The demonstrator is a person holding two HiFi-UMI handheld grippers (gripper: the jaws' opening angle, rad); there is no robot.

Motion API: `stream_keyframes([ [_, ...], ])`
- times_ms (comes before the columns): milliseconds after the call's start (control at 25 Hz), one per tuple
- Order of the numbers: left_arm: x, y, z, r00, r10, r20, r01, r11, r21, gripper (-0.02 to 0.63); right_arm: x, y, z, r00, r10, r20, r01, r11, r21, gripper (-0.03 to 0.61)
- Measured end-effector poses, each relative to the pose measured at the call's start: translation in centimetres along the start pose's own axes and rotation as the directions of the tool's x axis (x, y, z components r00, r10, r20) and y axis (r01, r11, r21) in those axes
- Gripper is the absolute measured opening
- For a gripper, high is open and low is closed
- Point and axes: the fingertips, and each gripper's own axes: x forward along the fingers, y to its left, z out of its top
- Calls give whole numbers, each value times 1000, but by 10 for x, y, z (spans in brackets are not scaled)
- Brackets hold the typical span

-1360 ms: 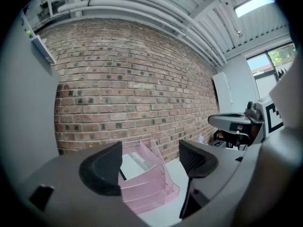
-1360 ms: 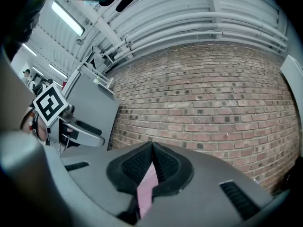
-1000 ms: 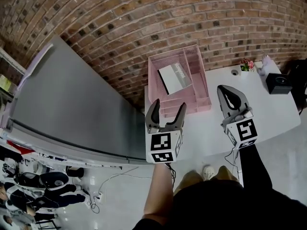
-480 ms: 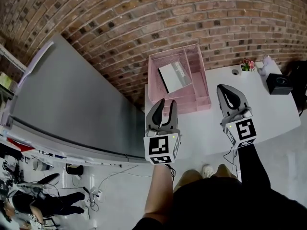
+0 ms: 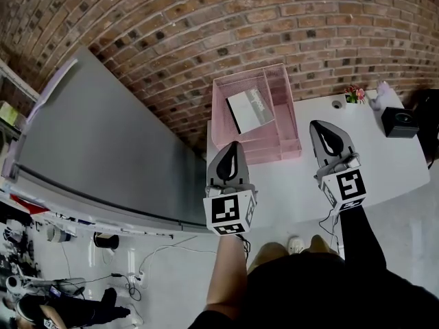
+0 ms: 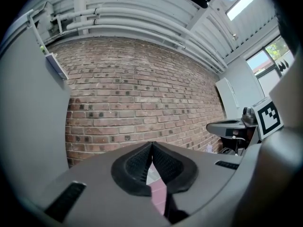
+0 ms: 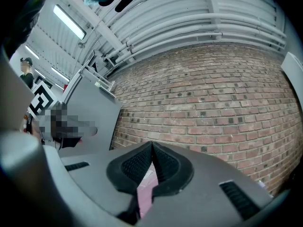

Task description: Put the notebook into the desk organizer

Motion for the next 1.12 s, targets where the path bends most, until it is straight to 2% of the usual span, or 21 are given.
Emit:
stream_keyframes([
  [480,2,-1,-1,1000,27,0,-27,1000,2,15,-5,-10,-2,1000,-1,3,1,1000,6,21],
  [720,0,-5,0,1000,31,4,-31,1000,4,15,-7,-6,-5,1000,19,-14,-20,999,-33,20],
  [1120,-5,-7,0,999,34,1,-34,999,9,15,-12,-4,-4,1000,21,-5,-21,1000,-20,21],
])
